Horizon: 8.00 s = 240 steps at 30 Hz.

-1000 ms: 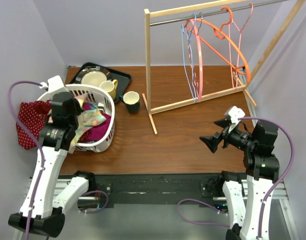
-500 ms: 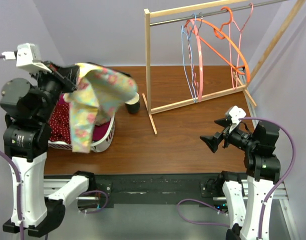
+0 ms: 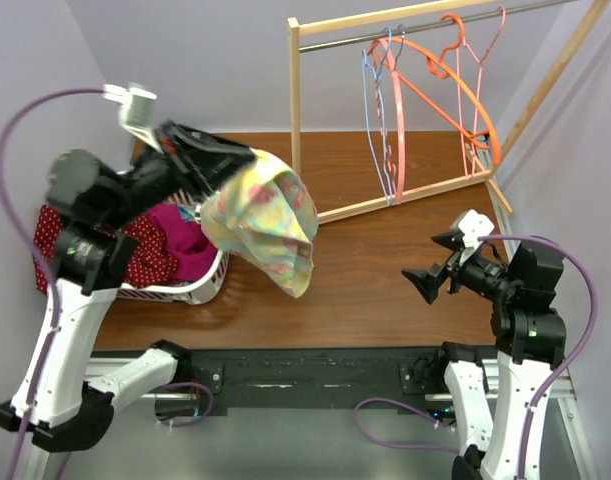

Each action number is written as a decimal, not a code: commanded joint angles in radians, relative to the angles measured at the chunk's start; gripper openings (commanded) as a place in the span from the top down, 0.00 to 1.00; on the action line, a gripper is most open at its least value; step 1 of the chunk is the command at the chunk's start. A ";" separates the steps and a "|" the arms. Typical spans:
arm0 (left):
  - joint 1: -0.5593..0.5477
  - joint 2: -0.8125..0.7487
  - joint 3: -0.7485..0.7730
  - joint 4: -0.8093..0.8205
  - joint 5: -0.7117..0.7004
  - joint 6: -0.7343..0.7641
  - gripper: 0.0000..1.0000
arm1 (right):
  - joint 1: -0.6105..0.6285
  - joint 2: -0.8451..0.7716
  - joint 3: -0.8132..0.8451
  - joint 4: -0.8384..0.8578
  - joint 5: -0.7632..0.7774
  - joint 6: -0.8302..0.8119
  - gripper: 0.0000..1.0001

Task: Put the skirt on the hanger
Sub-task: Move the skirt to the center of the board, then flatten the skirt, then fold the skirt

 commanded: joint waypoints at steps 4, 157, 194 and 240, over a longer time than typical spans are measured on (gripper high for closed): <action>-0.450 0.157 -0.174 0.056 -0.144 0.070 1.00 | -0.002 0.026 0.063 -0.104 0.002 -0.146 0.01; -0.366 0.185 -0.861 0.141 -0.583 0.041 0.98 | 0.449 0.249 -0.279 0.164 0.705 -0.270 0.90; -0.368 -0.035 -1.022 0.001 -0.447 -0.013 0.30 | 0.451 0.094 -0.231 -0.296 0.385 -0.595 0.35; -0.274 0.056 -1.139 0.328 -0.338 -0.131 1.00 | 0.486 0.309 -0.314 0.283 0.785 -0.091 0.27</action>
